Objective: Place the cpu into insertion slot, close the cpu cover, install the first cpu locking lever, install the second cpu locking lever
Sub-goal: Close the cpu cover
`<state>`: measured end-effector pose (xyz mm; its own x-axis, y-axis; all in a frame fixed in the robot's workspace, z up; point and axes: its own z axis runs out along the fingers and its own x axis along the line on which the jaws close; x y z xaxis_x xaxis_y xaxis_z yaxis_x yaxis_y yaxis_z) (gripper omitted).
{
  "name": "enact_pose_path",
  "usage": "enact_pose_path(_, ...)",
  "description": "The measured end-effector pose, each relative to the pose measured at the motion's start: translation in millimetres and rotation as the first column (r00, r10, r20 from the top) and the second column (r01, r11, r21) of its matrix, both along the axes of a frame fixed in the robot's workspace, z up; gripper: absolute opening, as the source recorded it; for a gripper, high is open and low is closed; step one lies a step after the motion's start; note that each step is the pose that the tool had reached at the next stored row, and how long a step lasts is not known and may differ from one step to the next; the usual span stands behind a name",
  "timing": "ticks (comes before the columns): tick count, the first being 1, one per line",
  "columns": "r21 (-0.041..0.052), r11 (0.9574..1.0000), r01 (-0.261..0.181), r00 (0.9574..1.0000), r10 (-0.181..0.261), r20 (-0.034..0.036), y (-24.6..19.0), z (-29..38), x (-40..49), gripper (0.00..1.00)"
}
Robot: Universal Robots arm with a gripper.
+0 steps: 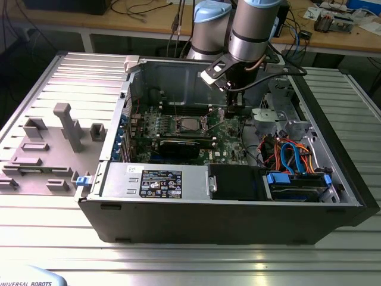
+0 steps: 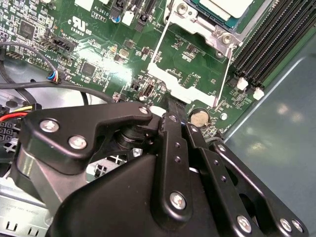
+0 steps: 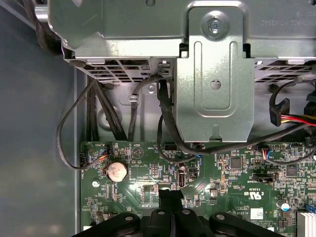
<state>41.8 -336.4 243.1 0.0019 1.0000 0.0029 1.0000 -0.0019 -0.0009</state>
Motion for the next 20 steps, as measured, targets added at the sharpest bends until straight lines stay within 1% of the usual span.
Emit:
enact_pose_path(8, 0.0, 1.0, 0.0, 1.0, 0.0, 0.0, 0.0, -0.1, -0.1, 0.11)
enact_pose_path(13, 0.0001, 1.0, 0.0, 1.0, 0.0, 0.0, 0.0, -0.1, -6.0, 0.11)
enact_pose_path(20, 0.0, 1.0, 0.0, 1.0, 0.0, 0.0, 0.0, -0.1, -6.7, 0.11)
